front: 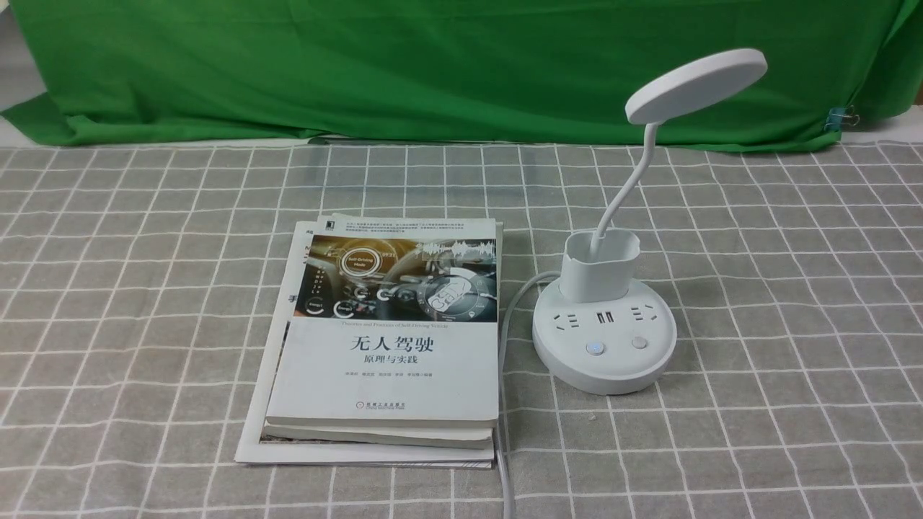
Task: Turn on the desk lamp on the grey coffee tablecloth with your hand.
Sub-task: 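Press the button on the base of the white desk lamp with the right gripper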
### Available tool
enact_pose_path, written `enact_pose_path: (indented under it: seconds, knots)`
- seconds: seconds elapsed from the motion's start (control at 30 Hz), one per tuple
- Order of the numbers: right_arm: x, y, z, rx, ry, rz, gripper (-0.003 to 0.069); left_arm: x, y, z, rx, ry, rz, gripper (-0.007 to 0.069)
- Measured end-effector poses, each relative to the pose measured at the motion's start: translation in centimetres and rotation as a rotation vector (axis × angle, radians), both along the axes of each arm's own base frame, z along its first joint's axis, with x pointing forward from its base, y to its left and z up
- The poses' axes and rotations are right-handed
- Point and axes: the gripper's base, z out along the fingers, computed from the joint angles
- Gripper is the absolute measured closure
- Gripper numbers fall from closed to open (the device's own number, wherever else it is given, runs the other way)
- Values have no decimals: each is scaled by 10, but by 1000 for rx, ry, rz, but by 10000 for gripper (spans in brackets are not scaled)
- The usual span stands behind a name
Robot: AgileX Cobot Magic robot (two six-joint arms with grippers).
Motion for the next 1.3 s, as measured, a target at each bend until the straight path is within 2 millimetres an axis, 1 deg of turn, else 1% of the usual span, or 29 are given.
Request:
enact_pose_path:
  seconds: [0.37, 0.4, 0.43, 0.47, 0.5, 0.53, 0.57, 0.6, 0.63, 0.67, 0.83, 0.93, 0.97, 1.0, 1.03, 1.07, 1.13, 1.17, 1.2, 1.23, 1.27, 1.3]
  knots:
    - [0, 0, 1, 14, -9, -2, 419, 0, 0, 0, 0, 0, 0, 606]
    - [0, 0, 3, 72, -22, -9, 419, 0, 0, 0, 0, 0, 0, 606]
    - [0, 0, 3, 87, -24, -10, 419, 0, 0, 0, 0, 0, 0, 606]
    - [1, 1, 7, 233, -40, -24, 419, 0, 0, 0, 0, 0, 0, 606]
    - [1, 0, 11, 327, -73, -35, 419, 0, 0, 0, 0, 0, 0, 606]
    - [1, 0, 12, 340, -79, -37, 419, 0, 0, 0, 0, 0, 0, 606]
    - [2, -2, 19, 471, -130, -51, 419, 0, 0, 0, 0, 0, 0, 606]
    - [2, -2, 20, 490, -145, -52, 419, 0, 0, 0, 0, 0, 0, 606]
    - [1, -3, 24, 576, -174, -58, 419, 0, 0, 0, 0, 0, 0, 606]
    - [1, -4, 27, 626, -205, -59, 419, 0, 0, 0, 0, 0, 0, 606]
    - [0, -6, 34, 709, -276, -57, 424, 0, 0, 0, 0, 0, 0, 606]
    - [1, -5, 35, 690, -218, -56, 467, 0, 0, 0, 0, 0, 0, 606]
    - [2, -1, 47, 611, -141, -48, 529, 0, 0, 0, 0, 0, 0, 606]
    - [4, 1, 57, 544, -95, -40, 567, 0, 0, 0, 0, 0, 0, 606]
    - [5, 1, 61, 533, -99, -38, 567, 0, 0, 0, 0, 0, 0, 606]
    - [12, 5, 77, 412, 19, -19, 615, 0, 0, 0, 0, 0, 0, 606]
    - [22, 10, 98, 291, 130, 16, 626, 0, 0, 0, 0, 0, 0, 606]
    - [30, 13, 106, 231, 208, 38, 627, 0, 0, 0, -1, 0, 0, 606]
    - [39, 16, 113, 182, 291, 59, 627, 0, 0, 0, -1, 0, 0, 606]
    - [53, 19, 116, 135, 391, 79, 627, 0, 0, 0, 0, 0, 0, 606]
    - [59, 21, 120, 114, 443, 93, 627, 0, 0, 0, 0, 0, 0, 606]
    - [77, 25, 120, 79, 546, 110, 627, 0, 0, 0, 0, 0, 0, 606]
